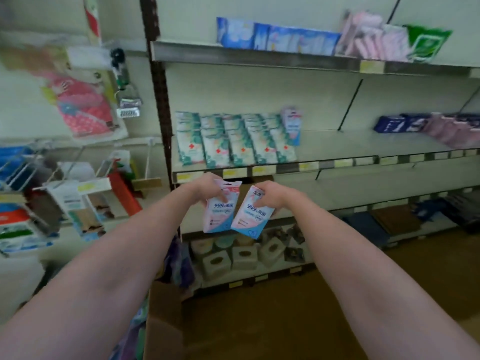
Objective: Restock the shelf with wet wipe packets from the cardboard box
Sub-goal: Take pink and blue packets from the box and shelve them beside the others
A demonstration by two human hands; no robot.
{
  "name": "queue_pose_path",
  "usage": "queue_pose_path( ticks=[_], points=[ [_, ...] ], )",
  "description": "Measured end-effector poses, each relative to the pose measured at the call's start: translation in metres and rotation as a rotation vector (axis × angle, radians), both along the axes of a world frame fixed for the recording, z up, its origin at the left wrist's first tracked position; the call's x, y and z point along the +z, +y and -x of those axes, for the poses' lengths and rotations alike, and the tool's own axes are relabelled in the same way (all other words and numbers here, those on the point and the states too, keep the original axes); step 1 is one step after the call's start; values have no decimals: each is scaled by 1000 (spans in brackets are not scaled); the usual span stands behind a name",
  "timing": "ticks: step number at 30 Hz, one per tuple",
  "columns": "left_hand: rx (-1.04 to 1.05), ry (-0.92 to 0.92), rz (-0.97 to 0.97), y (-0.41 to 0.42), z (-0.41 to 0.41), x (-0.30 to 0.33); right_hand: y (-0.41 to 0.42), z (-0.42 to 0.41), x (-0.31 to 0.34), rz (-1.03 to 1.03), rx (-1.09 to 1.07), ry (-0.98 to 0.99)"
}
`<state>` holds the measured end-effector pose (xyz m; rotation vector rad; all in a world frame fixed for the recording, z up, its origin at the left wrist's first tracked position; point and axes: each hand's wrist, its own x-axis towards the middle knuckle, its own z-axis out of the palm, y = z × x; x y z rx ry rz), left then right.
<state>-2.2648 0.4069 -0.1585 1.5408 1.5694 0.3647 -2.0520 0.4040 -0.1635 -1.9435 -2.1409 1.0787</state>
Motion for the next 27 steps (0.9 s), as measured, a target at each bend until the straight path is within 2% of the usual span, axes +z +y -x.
queue_pose_path(
  ticks=[7, 12, 19, 27],
  points=[
    [-70, 68, -70, 51, -107, 35, 34, -106, 22, -74, -41, 12],
    [-39, 58, -142, 84, -160, 49, 69, -163, 34, -169, -26, 11],
    [31, 66, -196, 122, -198, 51, 127, -197, 35, -289, 14, 101],
    [36, 103, -244, 215, -224, 63, 208, -223, 44, -365, -39, 29]
  ],
)
